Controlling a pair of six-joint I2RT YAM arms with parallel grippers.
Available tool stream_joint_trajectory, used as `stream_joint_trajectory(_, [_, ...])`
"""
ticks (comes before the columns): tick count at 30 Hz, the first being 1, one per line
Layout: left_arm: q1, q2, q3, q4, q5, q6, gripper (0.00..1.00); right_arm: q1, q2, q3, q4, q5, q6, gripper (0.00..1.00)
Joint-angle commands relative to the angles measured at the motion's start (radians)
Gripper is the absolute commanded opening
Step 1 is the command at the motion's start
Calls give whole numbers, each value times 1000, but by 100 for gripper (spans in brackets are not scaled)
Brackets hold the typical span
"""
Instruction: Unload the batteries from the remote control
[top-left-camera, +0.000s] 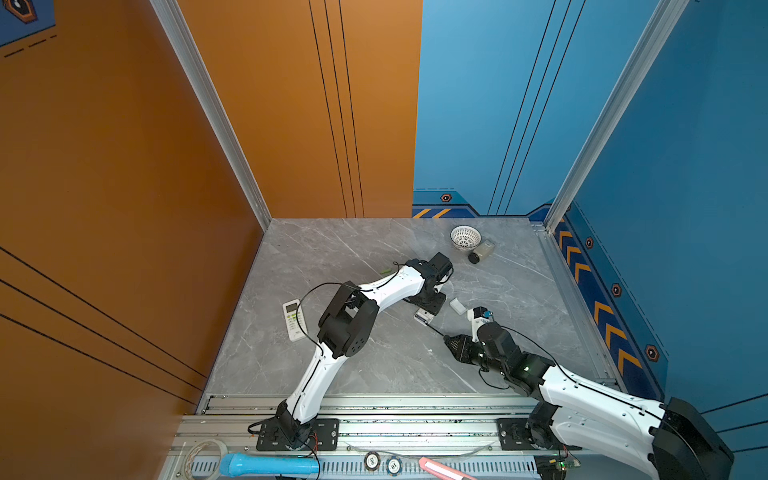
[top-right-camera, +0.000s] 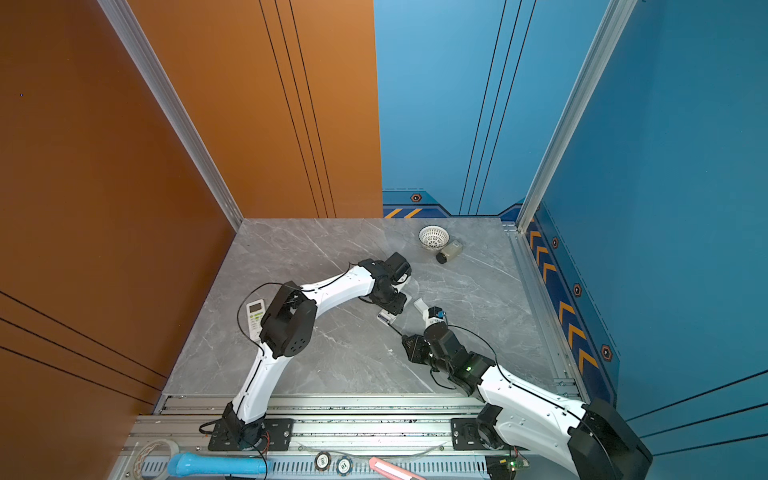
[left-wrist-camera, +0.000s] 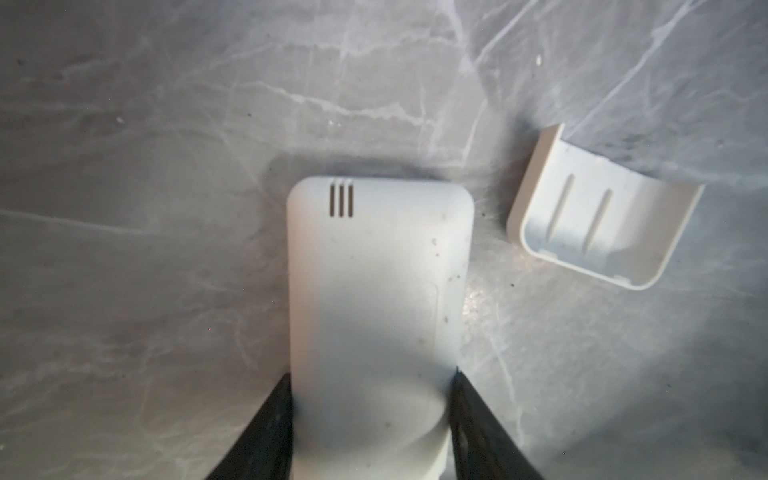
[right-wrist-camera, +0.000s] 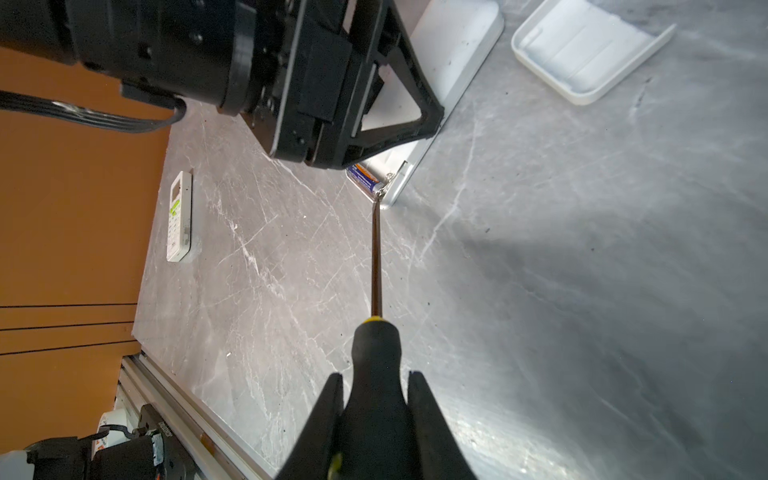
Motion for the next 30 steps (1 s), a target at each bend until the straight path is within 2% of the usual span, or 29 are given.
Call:
stream_joint_trajectory(1, [-29,25,19,19,140,-62,1,9,8,-8,184,-19,-52,0])
stream_joint_trajectory(10, [-22,25,18,27,124,-79,1,31,-40,-23,207,-35,-73,0])
stream_joint_trajectory(16, [-13,30,26,36,118,-91,1,41,-71,-25,149,-34,-67,0])
stream_joint_trajectory(25, [-6,15,17,35,98,-49,1,7,-161,92,-365,52,-43,0])
stream_joint_trajectory(30, [-19,13,13,35,92,-38,1,-5,-162,109,-361,53,-30,0])
